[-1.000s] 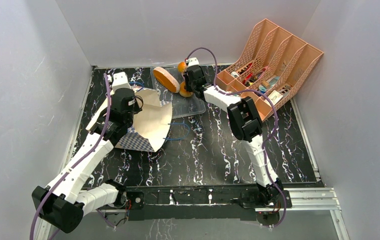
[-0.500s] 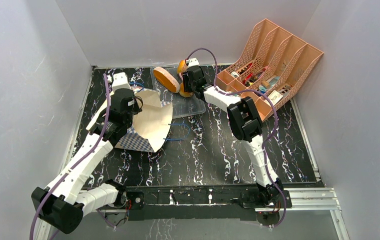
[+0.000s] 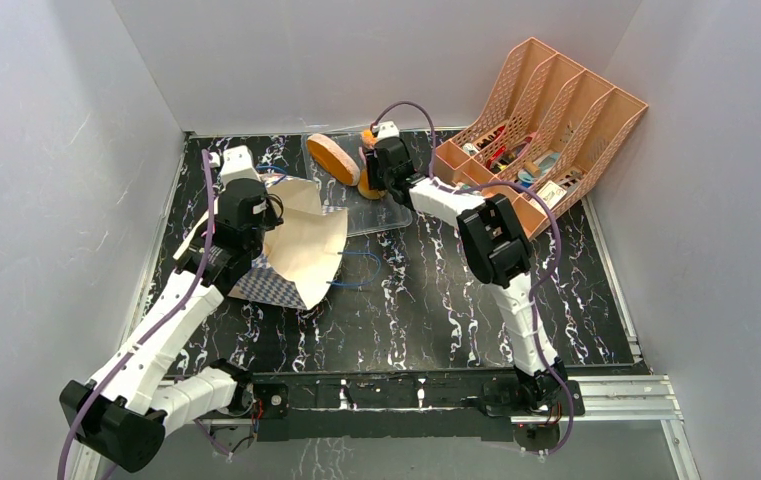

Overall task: Take the fake bread out of the paper bag
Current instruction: Place the fake bread in the container.

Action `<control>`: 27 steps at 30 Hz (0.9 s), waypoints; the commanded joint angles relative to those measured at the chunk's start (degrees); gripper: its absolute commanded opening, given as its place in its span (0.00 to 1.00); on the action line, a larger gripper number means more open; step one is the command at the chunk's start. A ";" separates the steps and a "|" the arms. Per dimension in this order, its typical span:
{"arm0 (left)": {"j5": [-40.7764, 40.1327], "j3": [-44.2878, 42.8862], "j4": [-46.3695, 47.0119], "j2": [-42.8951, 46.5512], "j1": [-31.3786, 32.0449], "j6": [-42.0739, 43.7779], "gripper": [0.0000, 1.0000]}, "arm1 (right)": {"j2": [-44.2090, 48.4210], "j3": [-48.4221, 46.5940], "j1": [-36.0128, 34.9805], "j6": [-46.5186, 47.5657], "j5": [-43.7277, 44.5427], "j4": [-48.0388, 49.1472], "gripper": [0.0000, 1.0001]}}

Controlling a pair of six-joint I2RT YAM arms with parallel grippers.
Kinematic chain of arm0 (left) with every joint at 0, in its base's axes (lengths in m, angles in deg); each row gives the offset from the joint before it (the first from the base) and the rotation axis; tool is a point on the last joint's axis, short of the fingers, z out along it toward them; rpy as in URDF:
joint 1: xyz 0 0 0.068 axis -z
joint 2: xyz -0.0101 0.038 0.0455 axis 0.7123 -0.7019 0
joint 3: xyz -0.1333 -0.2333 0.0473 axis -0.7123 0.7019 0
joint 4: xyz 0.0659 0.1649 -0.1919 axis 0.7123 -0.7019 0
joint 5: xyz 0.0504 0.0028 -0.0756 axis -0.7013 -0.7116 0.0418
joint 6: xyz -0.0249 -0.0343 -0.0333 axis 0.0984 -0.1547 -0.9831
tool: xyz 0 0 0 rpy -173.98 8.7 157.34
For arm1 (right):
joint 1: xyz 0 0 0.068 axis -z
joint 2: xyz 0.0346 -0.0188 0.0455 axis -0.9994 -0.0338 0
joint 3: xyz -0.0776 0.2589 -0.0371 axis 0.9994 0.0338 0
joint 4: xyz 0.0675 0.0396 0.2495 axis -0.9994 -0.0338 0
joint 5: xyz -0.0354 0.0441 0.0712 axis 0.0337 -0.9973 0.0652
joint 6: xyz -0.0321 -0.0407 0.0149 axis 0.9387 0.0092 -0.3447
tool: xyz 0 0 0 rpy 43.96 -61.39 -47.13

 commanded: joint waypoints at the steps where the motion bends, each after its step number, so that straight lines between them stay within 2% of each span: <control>1: 0.71 -2.17 -0.66 2.24 -0.21 -0.74 0.00 | 5.34 1.60 -1.12 0.22 0.01 3.30 0.34; 22: 1.70 -0.50 2.07 4.66 -0.21 2.45 0.00 | 12.61 6.96 -2.19 2.34 4.20 10.01 0.33; 27: 3.50 0.58 2.49 5.75 -0.18 3.96 0.00 | 16.78 11.40 -2.49 1.77 4.40 11.53 0.33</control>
